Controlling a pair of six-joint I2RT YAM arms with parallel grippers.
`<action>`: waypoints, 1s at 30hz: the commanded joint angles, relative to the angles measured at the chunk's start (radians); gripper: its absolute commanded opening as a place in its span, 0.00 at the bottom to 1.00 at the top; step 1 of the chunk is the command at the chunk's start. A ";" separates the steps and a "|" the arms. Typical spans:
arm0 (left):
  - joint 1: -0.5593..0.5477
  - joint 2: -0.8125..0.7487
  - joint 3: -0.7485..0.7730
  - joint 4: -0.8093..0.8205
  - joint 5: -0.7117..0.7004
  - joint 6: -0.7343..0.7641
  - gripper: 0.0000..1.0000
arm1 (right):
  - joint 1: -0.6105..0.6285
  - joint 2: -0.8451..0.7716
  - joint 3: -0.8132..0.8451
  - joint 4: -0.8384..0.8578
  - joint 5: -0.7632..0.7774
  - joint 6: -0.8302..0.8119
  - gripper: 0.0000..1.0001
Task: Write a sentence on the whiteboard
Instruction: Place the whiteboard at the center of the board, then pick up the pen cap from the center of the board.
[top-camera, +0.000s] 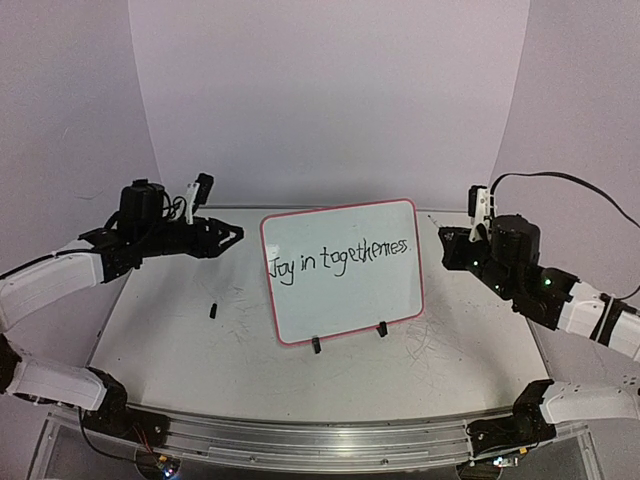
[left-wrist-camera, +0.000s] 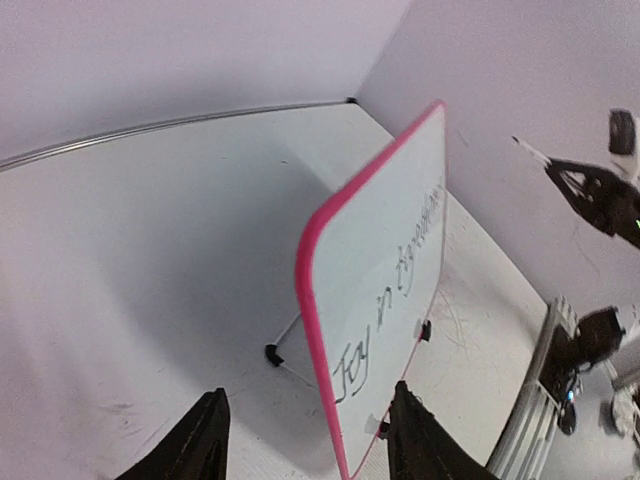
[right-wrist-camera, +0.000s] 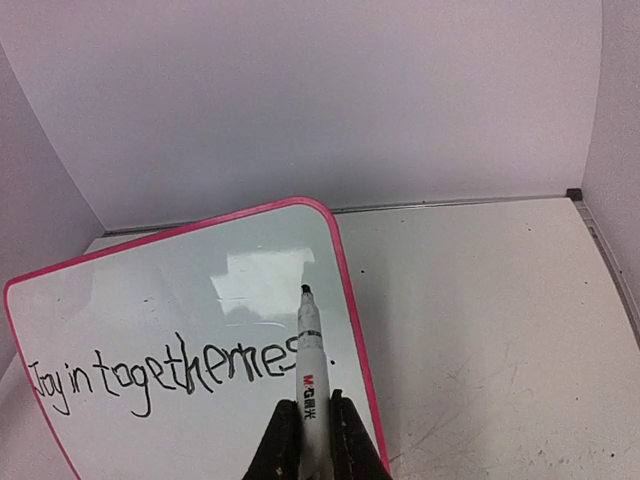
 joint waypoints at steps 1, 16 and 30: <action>0.027 -0.086 -0.009 -0.245 -0.291 -0.228 0.57 | 0.002 0.028 0.052 0.014 -0.086 -0.098 0.00; 0.036 0.380 0.073 -0.403 -0.338 -0.300 0.56 | 0.002 0.042 0.074 0.003 -0.254 -0.167 0.00; 0.025 0.583 0.110 -0.403 -0.450 -0.248 0.39 | 0.003 -0.001 0.054 -0.001 -0.243 -0.185 0.00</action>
